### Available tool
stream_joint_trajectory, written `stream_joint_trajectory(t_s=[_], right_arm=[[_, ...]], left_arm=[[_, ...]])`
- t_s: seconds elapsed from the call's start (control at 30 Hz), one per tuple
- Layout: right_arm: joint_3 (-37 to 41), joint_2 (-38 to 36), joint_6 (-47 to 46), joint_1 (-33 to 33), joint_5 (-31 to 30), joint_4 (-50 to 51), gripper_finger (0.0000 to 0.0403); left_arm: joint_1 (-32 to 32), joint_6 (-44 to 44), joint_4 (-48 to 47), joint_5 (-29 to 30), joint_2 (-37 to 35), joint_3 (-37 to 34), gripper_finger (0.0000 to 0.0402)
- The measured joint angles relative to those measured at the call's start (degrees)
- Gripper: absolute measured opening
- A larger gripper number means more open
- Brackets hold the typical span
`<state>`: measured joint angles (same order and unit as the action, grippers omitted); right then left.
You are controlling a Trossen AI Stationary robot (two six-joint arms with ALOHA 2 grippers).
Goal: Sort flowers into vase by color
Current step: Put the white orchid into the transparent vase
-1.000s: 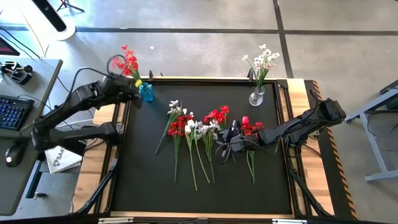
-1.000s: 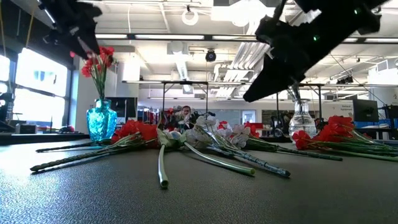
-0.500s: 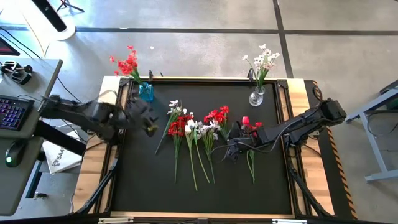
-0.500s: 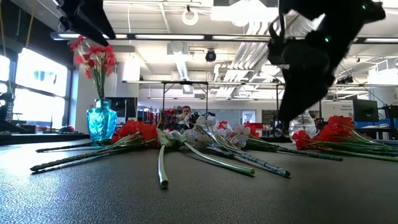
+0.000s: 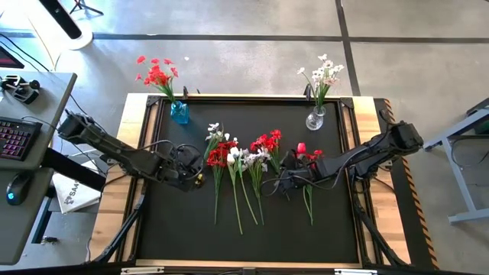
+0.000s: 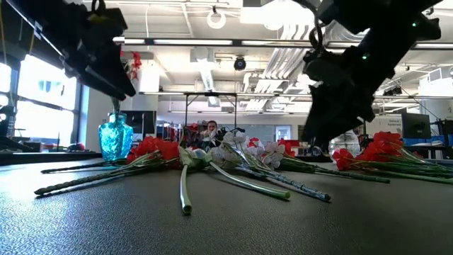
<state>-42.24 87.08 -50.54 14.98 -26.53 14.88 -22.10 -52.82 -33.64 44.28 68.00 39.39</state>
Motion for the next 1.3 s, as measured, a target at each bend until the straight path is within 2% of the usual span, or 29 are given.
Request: stream_joint_trajectory(t_s=[0.2, 0.33, 0.73, 1.13, 1.3], right_arm=[[-0.11, 3.41, -1.83, -0.01, -6.38, -0.31, 0.0214], [-0.11, 5.06, -1.79, -0.13, -6.92, -1.81, 0.0201], [-0.11, 9.26, -0.8, -2.36, -4.65, -3.63, 0.0192], [-0.13, 8.92, -0.93, -2.34, -2.17, 0.28, 0.0192], [-0.11, 5.41, 1.09, -2.22, -0.44, 2.6, 0.0193]], left_arm=[[0.81, 1.93, 0.83, 0.79, 0.78, -0.14, 0.0213], [0.8, 1.97, 0.8, 3.08, 0.76, -0.14, 0.0213], [0.84, 2.03, 0.75, 4.34, 0.78, -0.14, 0.0213], [0.84, 2.02, 0.74, 4.34, 0.78, -0.14, 0.0213], [0.84, 2.03, 0.73, 4.34, 0.78, -0.13, 0.0213]])
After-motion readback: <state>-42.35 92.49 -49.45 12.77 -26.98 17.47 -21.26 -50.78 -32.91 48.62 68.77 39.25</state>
